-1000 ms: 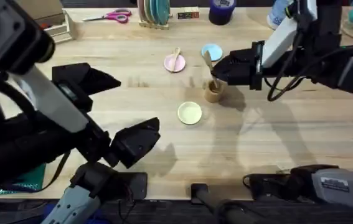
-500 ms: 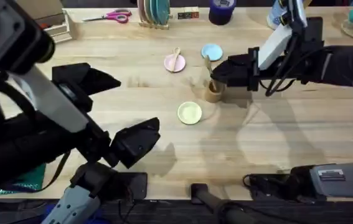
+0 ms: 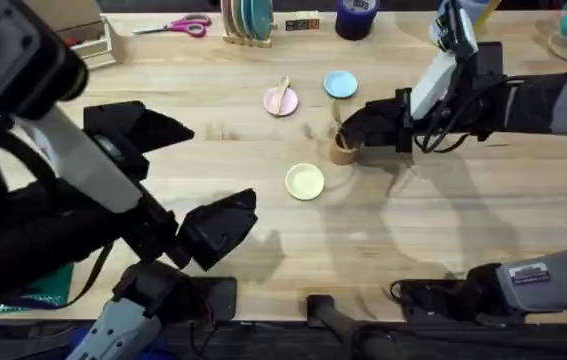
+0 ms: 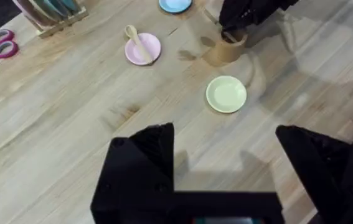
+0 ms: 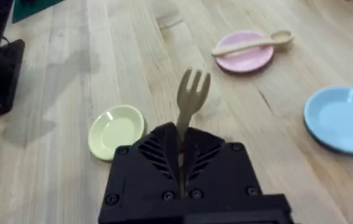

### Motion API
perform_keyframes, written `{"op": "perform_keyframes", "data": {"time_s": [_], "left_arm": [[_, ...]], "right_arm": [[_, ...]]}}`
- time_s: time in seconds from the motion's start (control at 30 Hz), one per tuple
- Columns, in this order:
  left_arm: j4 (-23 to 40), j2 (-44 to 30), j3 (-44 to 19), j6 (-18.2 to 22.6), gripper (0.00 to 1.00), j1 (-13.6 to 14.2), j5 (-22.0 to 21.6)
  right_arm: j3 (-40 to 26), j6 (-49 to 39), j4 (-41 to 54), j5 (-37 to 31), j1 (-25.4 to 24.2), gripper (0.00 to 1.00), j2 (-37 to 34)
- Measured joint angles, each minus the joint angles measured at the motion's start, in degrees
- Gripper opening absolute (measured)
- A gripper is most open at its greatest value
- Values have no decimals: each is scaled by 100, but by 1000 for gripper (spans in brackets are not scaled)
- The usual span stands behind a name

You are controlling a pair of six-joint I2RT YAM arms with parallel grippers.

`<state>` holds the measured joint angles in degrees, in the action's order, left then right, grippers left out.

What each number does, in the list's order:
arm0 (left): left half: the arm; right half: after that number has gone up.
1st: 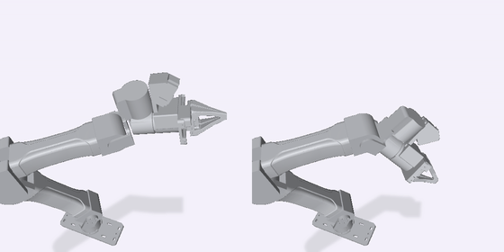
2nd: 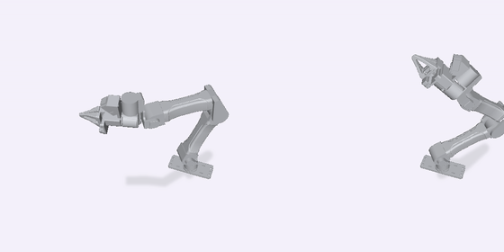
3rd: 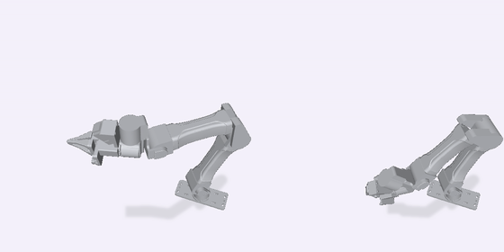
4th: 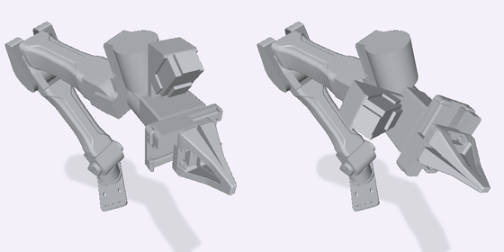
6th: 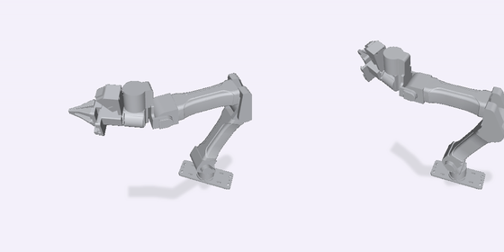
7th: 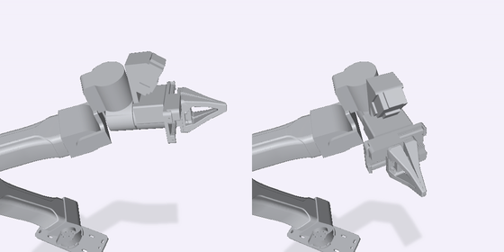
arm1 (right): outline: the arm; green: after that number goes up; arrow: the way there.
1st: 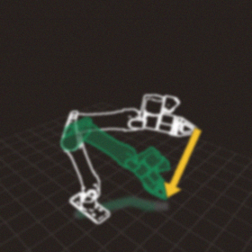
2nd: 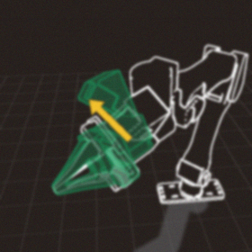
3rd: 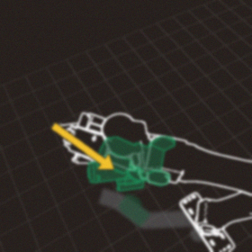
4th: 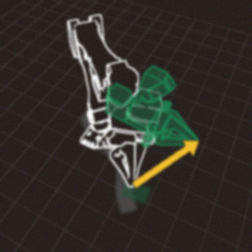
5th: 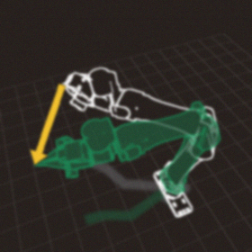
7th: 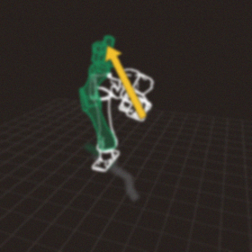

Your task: Pick up a utensil and set it on the pink plate, then put the other utensil in the container.

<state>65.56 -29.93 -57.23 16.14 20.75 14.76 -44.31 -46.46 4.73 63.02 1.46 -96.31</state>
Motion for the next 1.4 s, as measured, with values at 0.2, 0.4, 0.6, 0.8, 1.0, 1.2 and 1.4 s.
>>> {"op": "perform_keyframes", "data": {"time_s": [0.2, 0.4, 0.6, 0.8, 1.0, 1.2, 1.4], "left_arm": [[0, 0, 0, 0, 995, 0, 0], [0, 0, 0, -1, 995, 0, 0], [0, 0, 0, 0, 995, 0, 0], [0, 0, 0, 0, 995, 0, 0], [0, 0, 0, 0, 995, 0, 0], [0, 0, 0, 0, 995, 0, 0], [0, 0, 0, 0, 996, 0, 0]], "right_arm": [[0, -37, 111, 94, -183, 32, -72], [0, -50, 116, 103, -208, 32, -74], [0, -50, 131, 116, -208, 116, -72], [0, -50, 130, 257, -208, 280, -72], [0, -50, 129, 282, -208, 359, -72], [0, 41, 136, 280, -225, 431, -6], [0, 580, 140, 279, -445, 941, 542]]}}
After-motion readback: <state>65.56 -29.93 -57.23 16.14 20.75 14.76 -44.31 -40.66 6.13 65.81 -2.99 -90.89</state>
